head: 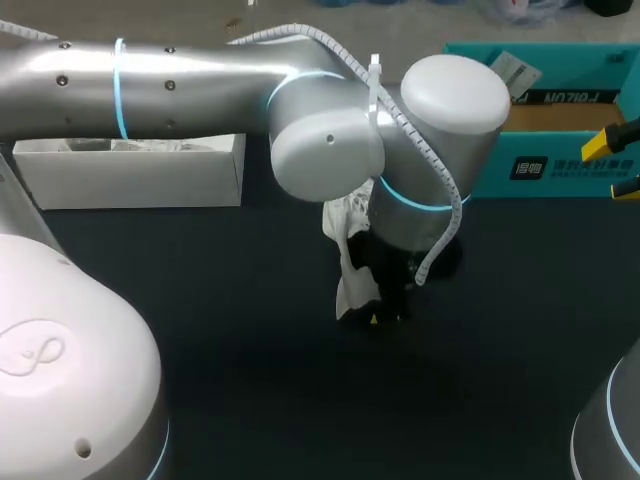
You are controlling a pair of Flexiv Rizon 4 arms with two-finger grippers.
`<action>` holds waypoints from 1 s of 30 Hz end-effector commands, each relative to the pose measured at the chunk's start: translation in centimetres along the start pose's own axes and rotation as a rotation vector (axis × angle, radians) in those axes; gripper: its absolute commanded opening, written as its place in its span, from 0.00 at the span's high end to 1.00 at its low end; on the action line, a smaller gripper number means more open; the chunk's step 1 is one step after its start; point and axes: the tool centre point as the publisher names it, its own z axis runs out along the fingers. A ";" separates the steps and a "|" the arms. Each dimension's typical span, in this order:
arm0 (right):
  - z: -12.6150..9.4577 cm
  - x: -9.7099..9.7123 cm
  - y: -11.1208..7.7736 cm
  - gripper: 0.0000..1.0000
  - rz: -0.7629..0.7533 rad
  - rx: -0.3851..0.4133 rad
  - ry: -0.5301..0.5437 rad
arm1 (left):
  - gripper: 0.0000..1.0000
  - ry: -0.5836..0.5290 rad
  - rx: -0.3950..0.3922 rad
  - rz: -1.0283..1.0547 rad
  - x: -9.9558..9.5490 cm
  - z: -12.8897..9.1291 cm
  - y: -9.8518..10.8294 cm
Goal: Take the shoe out of the shoebox, open the shoe tongue, remove and reinsert the insole, then place the shoe into the shoebox
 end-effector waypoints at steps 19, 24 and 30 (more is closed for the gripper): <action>0.0 0.0 0.0 0.00 0.002 0.001 -0.003 | 1.00 -0.047 0.105 -0.033 -3.5 -11.1 2.8; 0.0 0.0 0.0 0.00 0.002 0.001 -0.003 | 1.00 -0.047 0.105 -0.033 -3.5 -11.1 2.8; 0.0 0.0 0.0 0.00 0.002 0.001 -0.003 | 1.00 -0.047 0.105 -0.033 -3.5 -11.1 2.8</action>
